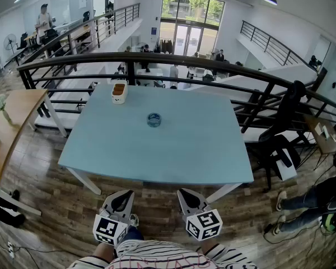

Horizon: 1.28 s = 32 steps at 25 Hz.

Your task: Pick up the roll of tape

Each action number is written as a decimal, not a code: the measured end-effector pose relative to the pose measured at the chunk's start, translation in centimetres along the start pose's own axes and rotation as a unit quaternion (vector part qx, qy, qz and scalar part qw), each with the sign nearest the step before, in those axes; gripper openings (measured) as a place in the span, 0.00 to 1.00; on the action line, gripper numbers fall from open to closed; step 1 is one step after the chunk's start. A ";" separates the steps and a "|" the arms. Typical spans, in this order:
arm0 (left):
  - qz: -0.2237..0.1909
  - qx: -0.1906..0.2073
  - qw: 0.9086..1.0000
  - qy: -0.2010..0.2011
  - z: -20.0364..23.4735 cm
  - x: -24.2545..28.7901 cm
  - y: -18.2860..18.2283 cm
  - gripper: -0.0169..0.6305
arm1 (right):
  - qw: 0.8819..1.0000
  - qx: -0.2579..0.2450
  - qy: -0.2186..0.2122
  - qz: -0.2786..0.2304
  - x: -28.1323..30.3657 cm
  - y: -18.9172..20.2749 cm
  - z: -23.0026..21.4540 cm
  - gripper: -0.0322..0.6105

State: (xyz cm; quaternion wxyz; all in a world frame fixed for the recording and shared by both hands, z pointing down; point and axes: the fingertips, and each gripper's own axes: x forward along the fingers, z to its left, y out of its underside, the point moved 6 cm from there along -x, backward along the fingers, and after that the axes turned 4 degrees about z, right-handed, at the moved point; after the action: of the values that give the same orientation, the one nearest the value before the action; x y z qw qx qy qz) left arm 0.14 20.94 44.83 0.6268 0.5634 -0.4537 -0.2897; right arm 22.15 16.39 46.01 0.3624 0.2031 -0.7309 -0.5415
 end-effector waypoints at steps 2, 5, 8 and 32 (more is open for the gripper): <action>0.000 0.002 1.000 0.001 0.3 0.2 0.2 0.06 | 1.000 0.000 0.001 0.000 0.3 0.3 0.0 0.09; 0.001 0.003 1.000 0.002 0.5 0.3 0.4 0.06 | 1.000 0.000 0.001 -0.001 0.6 0.4 0.0 0.09; 0.002 0.002 1.000 0.006 0.5 0.3 0.5 0.06 | 1.000 0.010 -0.001 -0.006 0.7 0.3 -0.1 0.09; 0.043 0.006 0.998 0.050 16.2 9.1 1.0 0.41 | 0.999 -0.001 0.026 0.035 18.0 -4.7 -2.6 0.37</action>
State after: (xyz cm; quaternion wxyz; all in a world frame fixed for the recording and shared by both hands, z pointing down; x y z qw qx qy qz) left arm -10.67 6.02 47.27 0.6573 0.5605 -0.4475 -0.2315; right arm 11.89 0.74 47.55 0.4004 0.1911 -0.7271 -0.5240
